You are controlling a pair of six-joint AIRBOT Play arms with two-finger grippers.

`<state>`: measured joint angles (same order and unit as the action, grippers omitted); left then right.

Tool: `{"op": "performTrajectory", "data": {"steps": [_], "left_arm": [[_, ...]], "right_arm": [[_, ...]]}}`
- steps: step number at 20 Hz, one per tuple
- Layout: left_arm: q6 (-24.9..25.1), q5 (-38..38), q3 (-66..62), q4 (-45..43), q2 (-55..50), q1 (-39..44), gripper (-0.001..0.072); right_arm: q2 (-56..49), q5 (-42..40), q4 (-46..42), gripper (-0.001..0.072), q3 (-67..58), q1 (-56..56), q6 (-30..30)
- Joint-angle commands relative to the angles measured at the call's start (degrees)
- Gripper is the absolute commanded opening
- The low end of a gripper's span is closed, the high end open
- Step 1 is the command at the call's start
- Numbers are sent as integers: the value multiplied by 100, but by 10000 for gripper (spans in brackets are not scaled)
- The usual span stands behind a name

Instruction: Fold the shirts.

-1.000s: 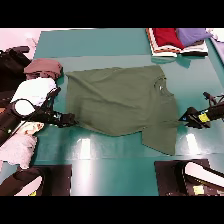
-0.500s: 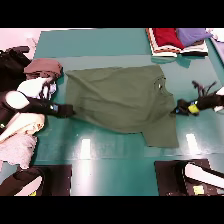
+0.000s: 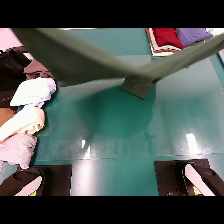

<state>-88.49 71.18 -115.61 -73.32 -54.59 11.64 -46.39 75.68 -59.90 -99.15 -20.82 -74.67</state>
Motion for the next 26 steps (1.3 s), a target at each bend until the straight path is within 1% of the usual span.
{"op": "performTrajectory", "data": {"steps": [1, 4, 5, 7, 8, 10, 12, 14, 16, 18, 19, 21, 23, 26], "left_arm": [[-9, -232, -1519, -363, 308, -2, 25], [-111, -1095, -1521, -599, 769, -2, 24], [-116, -1209, -1543, -756, 782, -2, 24], [-184, -920, -1379, -1196, 763, -2, 24], [-313, -634, -1032, -1462, 763, -2, 24], [-544, -275, 79, -1952, 726, -2, 25], [-776, -352, 1440, -1987, 588, -2, 25], [-986, -625, 2614, -1875, 254, -2, 25], [-1102, -964, 3477, -1683, -350, -4, 25], [-1071, -1117, 3779, -1327, -1132, -4, 25], [-955, -1228, 3779, -1185, -1602, -4, 26], [-931, -1539, 3670, -922, -2426, -120, 26], [-675, -1729, 3405, -249, -3128, -424, 26], [72, -1753, 2835, 793, -3764, -857, 26]], "right_arm": [[413, 28, -26, 19, -1279, -573, -267], [219, 286, -7, 19, -1910, -1150, -481], [61, 409, -2, 19, -2131, -1248, -619], [-302, 772, 92, 19, -2424, -1263, -761], [-461, 920, 214, 18, -2417, -1189, -782], [-723, 990, 402, 18, -1961, -861, -785], [-1038, 1001, 262, 18, -1228, -284, -798], [-1478, 1156, -291, 18, -529, 319, -892], [-2068, 1250, -809, 18, 107, 809, -933], [-2669, 1130, -1091, 18, 531, 1025, -931], [-3014, 1029, -1126, 18, 662, 1049, -929], [-3696, 782, -1115, 18, 682, 1049, -927], [-4334, 507, -1047, 18, 382, 1049, -901], [-5097, 262, -1012, 18, -529, 1051, -883]]}}
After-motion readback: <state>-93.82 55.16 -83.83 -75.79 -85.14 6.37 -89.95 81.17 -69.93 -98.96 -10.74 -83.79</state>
